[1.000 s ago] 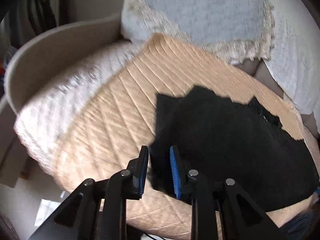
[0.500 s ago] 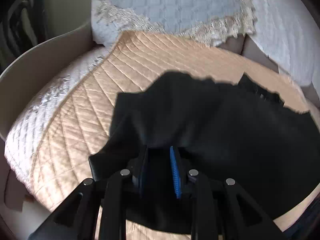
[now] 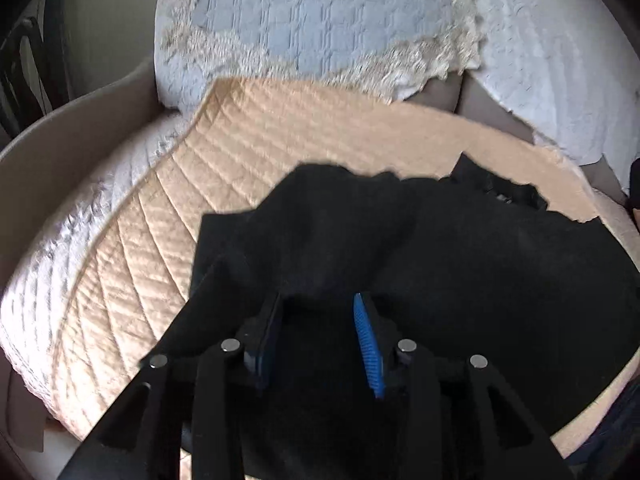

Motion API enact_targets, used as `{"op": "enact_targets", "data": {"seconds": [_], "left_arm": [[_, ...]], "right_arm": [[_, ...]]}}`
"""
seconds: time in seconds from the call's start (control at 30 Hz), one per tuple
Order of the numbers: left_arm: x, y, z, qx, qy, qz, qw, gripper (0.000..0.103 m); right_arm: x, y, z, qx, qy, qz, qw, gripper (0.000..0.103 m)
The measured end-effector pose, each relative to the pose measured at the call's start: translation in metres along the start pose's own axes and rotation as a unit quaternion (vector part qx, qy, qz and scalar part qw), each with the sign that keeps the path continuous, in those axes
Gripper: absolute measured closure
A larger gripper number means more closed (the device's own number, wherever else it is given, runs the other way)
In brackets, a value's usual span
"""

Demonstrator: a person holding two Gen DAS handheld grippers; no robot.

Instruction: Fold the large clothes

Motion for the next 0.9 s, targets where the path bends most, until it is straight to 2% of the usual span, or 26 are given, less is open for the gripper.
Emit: {"op": "enact_targets", "data": {"seconds": [0.13,0.17,0.27,0.33,0.4,0.57,0.73,0.9], "left_arm": [[-0.004,0.003,-0.011,-0.015,-0.02,-0.014,0.9996,0.059],[-0.006,0.002,-0.008,-0.015,-0.018,-0.012,0.9997,0.057],[-0.006,-0.001,0.01,0.012,-0.001,-0.017,0.9998,0.056],[-0.011,-0.003,0.01,0.012,0.003,-0.017,0.9998,0.056],[-0.017,-0.006,0.006,0.013,0.009,-0.008,0.9998,0.056],[-0.025,-0.014,0.0,0.014,0.003,0.003,0.9999,0.056],[-0.02,-0.019,0.0,0.019,-0.001,0.004,0.9998,0.056],[-0.02,-0.02,0.001,0.02,-0.002,0.011,0.9997,0.056]], "right_arm": [[0.042,-0.011,-0.043,-0.079,0.025,-0.066,0.994,0.04],[0.054,-0.015,-0.044,-0.081,0.037,-0.077,0.993,0.04],[0.094,-0.031,-0.035,-0.036,0.078,-0.109,0.99,0.04],[0.119,-0.041,-0.042,-0.047,0.085,-0.131,0.987,0.04],[0.146,-0.055,-0.055,-0.059,0.115,-0.146,0.981,0.04],[0.208,-0.081,-0.055,-0.034,0.165,-0.218,0.961,0.04],[0.236,-0.099,-0.054,-0.032,0.194,-0.242,0.95,0.04],[0.249,-0.107,-0.044,-0.033,0.182,-0.264,0.947,0.04]]}}
Point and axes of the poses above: each gripper's, at about its wrist camera, not at the fingertips, and z roughly the way its jaws point, x to its left, y to its top, the point moved 1 cm from there along z, roughly the way its jaws point, and after that the axes turned 11 degrees about -y, right-handed, at the moved point
